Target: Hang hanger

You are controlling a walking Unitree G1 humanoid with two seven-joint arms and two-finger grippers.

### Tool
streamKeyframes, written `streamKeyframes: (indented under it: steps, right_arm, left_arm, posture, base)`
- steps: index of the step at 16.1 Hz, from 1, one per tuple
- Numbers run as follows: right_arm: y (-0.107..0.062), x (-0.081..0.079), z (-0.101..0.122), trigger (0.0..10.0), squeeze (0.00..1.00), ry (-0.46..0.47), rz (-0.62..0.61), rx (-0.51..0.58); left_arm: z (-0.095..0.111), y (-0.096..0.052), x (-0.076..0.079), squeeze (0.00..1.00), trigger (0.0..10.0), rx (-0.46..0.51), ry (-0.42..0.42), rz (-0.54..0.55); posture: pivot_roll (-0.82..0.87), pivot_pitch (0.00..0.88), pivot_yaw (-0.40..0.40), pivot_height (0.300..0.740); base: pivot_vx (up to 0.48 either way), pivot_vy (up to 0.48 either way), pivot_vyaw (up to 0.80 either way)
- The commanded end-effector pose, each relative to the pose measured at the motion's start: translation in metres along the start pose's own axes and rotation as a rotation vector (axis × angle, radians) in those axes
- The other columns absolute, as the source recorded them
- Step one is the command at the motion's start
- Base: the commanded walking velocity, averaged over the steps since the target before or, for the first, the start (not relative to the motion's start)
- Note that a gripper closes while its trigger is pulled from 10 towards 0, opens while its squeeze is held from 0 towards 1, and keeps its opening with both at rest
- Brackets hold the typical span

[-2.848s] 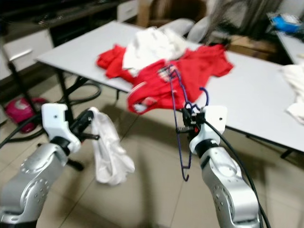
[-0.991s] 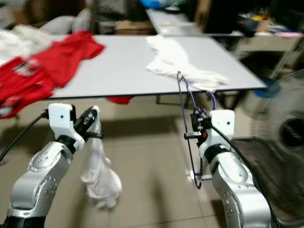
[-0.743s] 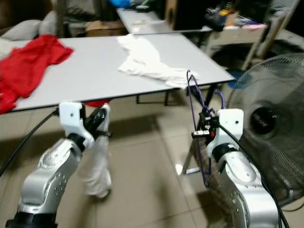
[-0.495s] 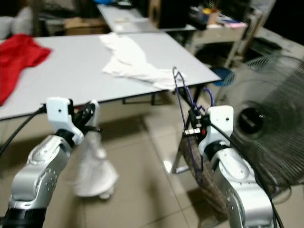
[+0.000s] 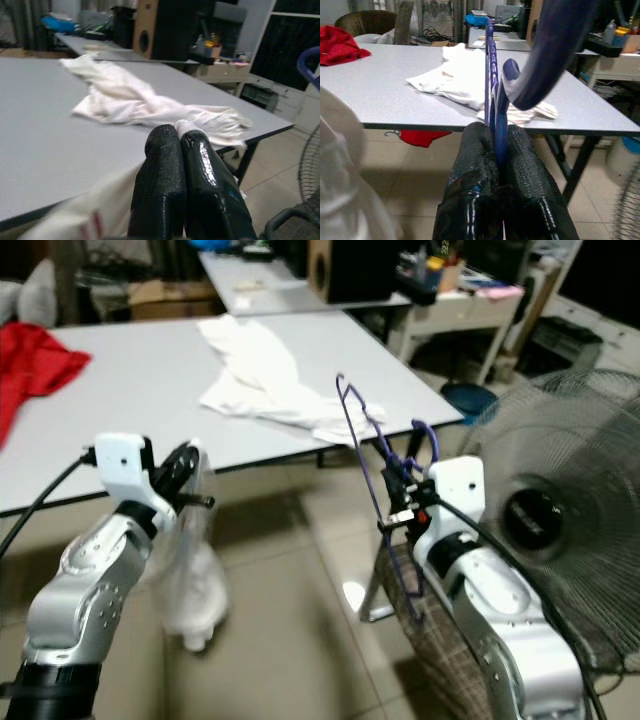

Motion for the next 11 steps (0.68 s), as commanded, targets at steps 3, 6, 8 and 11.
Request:
streamKeyframes:
  steps: [3,6,8,11]
  right_arm:
    - [-0.0031,0.0095,0.0027,10.0,0.00,-0.103,-0.034,-0.011]
    - [-0.0023,0.0083,0.0025,10.0,0.00,-0.134,-0.027,-0.008]
    - [-0.0029,0.0101,0.0000,10.0,0.00,-0.102,-0.023,-0.013]
    - [-0.0025,0.0007,0.0031,10.0,0.00,-0.156,0.096,0.006]
  left_arm:
    - [0.0034,0.0042,0.0115,0.00,10.0,0.014,-0.001,-0.047]
    - [0.0019,0.0037,0.0118,0.00,10.0,0.011,-0.007,-0.049]
    - [-0.0021,0.0029,0.0139,0.00,10.0,-0.001,-0.009,-0.057]
    - [-0.0001,0.0053,0.0170,0.00,10.0,0.007,-0.010,-0.071]
  posture:
    - [-0.01,0.000,-0.022,0.740]
    - [-0.01,0.000,-0.028,0.740]
    - [-0.01,0.000,-0.034,0.740]
    - [-0.01,0.000,-0.040,0.740]
  base:
    - [0.352,0.000,0.21]
    - [0.354,0.000,0.68]
    - [0.364,0.000,0.00]
    - [0.368,0.000,0.00]
Point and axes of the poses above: a point about 5 cm out from each wrist's last joint towards the gripper, its own y axis pointing out of the wrist towards the gripper, its own z axis along the axis of the wrist's last joint, x = y × z, the point moved 2 cm from there along y, pointing out of the wrist towards the gripper, and after that the axes turned 7 degrees about -y, right-handed, at the moved point
